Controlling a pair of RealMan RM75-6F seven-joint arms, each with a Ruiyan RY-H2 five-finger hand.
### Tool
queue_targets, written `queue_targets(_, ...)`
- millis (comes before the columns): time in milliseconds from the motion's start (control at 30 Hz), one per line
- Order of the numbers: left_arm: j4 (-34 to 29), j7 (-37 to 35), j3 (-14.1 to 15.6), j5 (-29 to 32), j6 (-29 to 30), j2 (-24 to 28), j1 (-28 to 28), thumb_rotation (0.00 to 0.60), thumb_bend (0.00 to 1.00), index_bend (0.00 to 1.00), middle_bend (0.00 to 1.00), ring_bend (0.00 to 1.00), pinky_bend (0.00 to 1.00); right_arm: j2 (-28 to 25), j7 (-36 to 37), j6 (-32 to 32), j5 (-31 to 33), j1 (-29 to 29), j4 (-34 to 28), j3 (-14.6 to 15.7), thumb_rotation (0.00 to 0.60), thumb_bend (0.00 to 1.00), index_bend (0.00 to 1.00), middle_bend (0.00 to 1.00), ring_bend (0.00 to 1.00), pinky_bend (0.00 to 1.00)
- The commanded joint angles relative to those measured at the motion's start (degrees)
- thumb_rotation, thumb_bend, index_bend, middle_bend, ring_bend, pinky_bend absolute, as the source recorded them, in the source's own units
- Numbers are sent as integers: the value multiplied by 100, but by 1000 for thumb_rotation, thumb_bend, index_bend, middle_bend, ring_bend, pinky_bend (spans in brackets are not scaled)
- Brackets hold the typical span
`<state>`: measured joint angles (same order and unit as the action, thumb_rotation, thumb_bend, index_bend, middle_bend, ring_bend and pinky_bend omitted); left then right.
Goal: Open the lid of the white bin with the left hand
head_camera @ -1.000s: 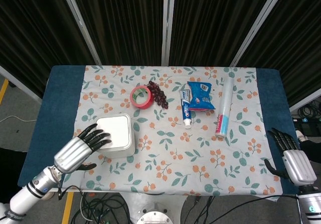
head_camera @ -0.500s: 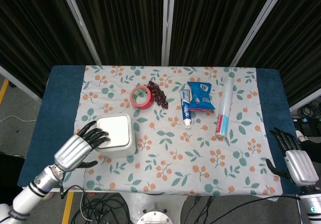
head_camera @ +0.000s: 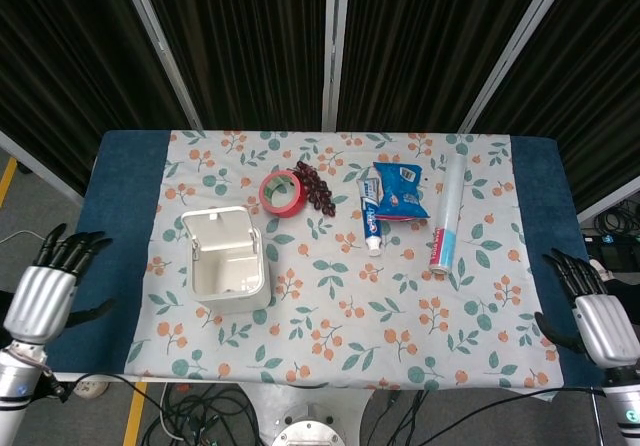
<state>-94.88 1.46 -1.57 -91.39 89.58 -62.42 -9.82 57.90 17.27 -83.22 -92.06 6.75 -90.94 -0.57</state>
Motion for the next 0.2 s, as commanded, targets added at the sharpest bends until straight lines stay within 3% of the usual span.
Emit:
queue_targets(33, 118, 104, 160, 392, 70, -37, 372, 600, 86, 165, 135, 118, 4, 7, -12, -4, -12, 9, -9, -6, 600, 295, 0, 0, 0, 0)
queue_targets(200, 140, 390, 243, 474, 351, -255, 697, 600, 86, 161, 125, 113, 5, 37, -31, -89, -32, -13, -24, -20, 600, 294, 0, 0, 0, 0)
